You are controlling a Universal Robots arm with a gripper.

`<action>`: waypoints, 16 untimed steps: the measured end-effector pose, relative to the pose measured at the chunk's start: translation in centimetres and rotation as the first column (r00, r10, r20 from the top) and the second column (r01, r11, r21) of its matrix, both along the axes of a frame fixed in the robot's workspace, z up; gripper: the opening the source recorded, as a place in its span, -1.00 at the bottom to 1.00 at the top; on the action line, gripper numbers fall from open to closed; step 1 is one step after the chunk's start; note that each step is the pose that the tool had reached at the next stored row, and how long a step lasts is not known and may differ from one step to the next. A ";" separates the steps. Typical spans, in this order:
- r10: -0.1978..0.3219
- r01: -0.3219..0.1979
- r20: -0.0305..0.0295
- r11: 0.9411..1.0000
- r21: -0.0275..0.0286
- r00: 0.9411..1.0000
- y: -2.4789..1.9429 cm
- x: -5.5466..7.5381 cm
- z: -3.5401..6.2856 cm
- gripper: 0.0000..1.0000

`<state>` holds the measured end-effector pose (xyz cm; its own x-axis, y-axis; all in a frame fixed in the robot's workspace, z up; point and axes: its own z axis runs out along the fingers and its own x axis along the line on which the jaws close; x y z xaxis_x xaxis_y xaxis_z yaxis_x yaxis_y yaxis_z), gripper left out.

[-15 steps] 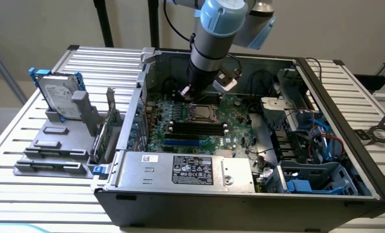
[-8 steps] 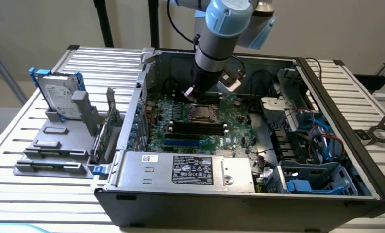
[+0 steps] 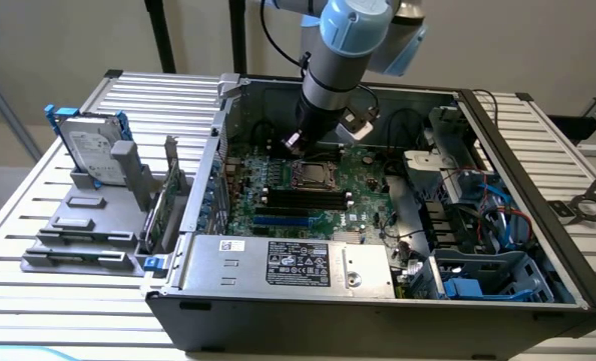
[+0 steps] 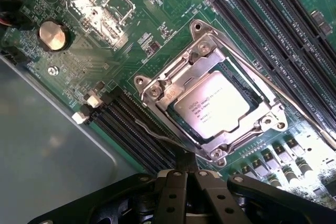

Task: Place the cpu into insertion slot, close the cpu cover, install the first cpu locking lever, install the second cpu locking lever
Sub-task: 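Install the first cpu locking lever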

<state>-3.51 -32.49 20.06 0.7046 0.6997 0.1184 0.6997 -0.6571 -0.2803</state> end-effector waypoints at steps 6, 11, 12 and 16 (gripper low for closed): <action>0.000 0.000 -0.012 1.000 -0.001 1.000 0.00 0.1 -0.03 -0.79; 0.000 0.000 -0.012 1.000 -0.002 1.000 0.00 0.7 -0.20 -0.79; 0.000 0.000 -0.013 1.000 -0.002 1.000 0.00 0.8 -0.23 -0.79; 0.000 0.000 -0.013 1.000 -0.004 1.000 0.01 1.3 -0.38 -0.79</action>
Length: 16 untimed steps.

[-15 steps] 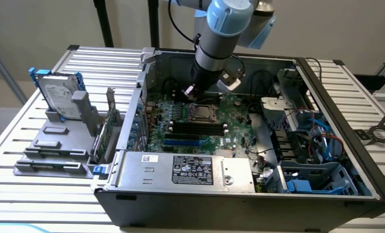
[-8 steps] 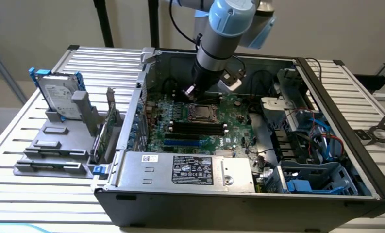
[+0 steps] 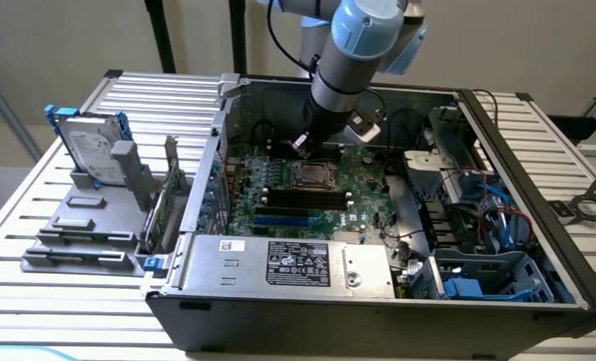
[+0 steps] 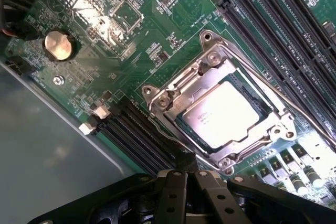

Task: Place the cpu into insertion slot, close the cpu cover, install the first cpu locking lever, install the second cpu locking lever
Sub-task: 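Install the first cpu locking lever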

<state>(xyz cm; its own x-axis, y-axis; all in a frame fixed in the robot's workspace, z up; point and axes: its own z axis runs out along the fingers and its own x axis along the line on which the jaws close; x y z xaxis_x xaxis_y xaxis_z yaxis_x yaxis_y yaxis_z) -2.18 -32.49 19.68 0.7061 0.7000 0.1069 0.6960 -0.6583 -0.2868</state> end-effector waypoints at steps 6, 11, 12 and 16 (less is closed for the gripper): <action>0.000 0.000 -0.001 1.000 -0.005 1.000 0.00 0.8 -0.18 -0.79; 0.000 0.000 -0.001 1.000 -0.007 1.000 0.01 1.4 -0.27 -0.79; 0.000 0.000 -0.001 1.000 -0.007 1.000 0.01 1.6 -0.29 -0.79; 0.000 0.000 -0.002 1.000 -0.007 1.000 0.01 2.4 -0.30 -0.79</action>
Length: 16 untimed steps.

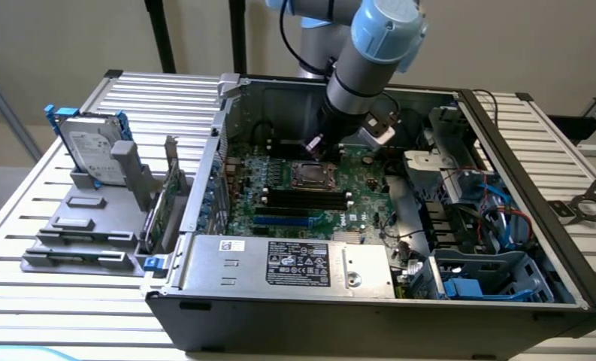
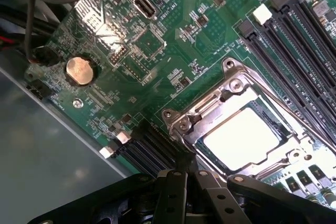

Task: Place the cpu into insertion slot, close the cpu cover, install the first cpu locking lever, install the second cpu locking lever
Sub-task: 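Install the first cpu locking lever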

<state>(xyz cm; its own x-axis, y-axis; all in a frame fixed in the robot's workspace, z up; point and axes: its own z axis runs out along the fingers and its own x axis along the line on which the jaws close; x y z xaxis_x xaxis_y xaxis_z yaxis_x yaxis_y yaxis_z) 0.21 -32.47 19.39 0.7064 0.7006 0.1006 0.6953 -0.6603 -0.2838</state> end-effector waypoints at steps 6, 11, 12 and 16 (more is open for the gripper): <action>0.000 0.000 -0.002 1.000 0.000 1.000 -0.03 0.4 -0.01 -0.79; 0.002 -0.002 -0.003 1.000 0.001 1.000 -0.30 0.5 -0.01 -0.79; 0.002 -0.002 -0.003 1.000 0.002 1.000 -0.34 0.5 0.00 -0.79; 0.003 -0.003 -0.003 1.000 0.004 1.000 -0.51 0.5 0.05 -0.79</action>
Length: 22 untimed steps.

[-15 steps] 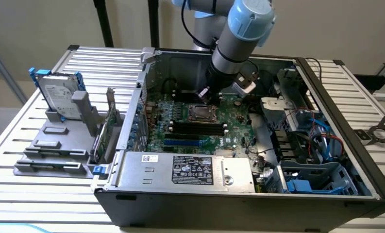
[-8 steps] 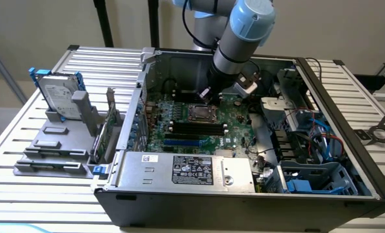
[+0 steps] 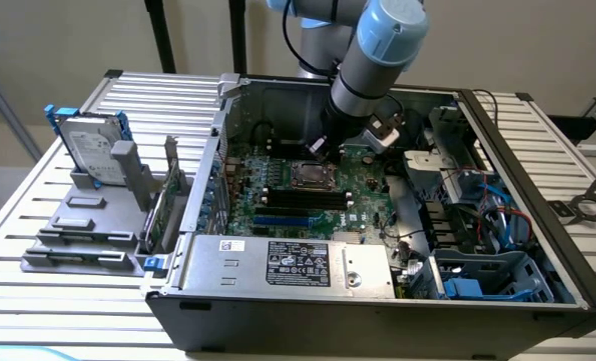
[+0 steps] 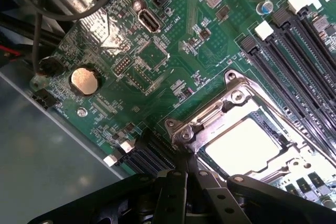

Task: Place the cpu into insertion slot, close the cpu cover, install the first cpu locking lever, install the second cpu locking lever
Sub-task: 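Install the first cpu locking lever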

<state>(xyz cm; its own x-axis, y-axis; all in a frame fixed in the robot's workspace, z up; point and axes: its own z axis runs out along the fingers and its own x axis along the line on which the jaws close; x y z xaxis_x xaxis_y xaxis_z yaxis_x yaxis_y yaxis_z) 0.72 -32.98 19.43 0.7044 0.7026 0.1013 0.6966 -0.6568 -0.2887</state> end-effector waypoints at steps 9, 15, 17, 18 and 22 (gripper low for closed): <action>0.005 -0.005 -0.001 1.000 0.021 1.000 -0.55 0.1 0.55 -0.79; 0.004 -0.004 -0.001 1.000 0.020 1.000 -1.42 -0.1 1.11 -0.79; 0.005 -0.005 -0.001 1.000 0.020 1.000 -1.63 -0.3 1.18 -0.79; 0.005 -0.005 -0.001 1.000 0.020 1.000 -1.73 -0.4 1.22 -0.79; 0.005 -0.005 -0.001 1.000 0.020 1.000 -1.87 -1.4 1.35 -0.79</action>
<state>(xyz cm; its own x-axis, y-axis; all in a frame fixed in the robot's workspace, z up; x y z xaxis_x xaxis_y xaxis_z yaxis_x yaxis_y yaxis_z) -0.64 -34.86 20.78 0.7011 0.7037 0.1152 0.6995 -0.6475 -0.3024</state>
